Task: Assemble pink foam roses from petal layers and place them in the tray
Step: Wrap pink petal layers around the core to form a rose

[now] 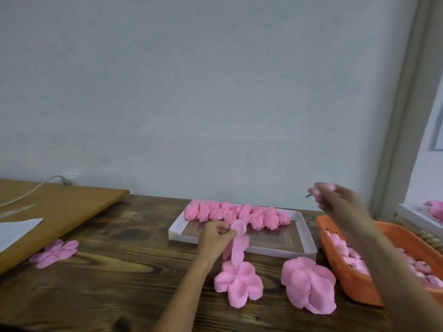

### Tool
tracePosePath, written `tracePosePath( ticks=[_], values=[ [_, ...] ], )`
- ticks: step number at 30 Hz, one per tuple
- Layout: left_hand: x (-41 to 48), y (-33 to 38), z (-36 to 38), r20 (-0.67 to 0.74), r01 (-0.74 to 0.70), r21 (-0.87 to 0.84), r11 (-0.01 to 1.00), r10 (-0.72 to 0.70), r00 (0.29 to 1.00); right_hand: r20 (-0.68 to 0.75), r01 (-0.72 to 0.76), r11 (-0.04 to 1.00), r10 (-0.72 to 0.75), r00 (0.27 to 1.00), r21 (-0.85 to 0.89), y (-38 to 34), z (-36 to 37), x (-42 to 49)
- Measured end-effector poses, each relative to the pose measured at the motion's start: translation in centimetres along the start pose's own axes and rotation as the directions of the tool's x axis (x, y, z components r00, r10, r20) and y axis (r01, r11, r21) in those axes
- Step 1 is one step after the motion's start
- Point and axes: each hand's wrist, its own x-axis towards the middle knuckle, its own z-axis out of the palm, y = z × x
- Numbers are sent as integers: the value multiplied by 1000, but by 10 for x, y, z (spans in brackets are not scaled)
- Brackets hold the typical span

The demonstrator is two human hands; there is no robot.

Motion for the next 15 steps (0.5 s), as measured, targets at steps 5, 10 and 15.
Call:
tracePosePath(
  ticks=[5,10,15],
  values=[
    [9,-8,7,-30,90,-249,964,-101,994,261,-80,993,56,964,81,46,119,-46],
    [7,-29,7,-87,-26,-354,935,-5,996,250,-95,969,36,968,228,97,145,-56],
    [12,-36,6,-92,-80,-386,919,48,995,276,19,982,-71,959,187,106,139,-55]
  ],
)
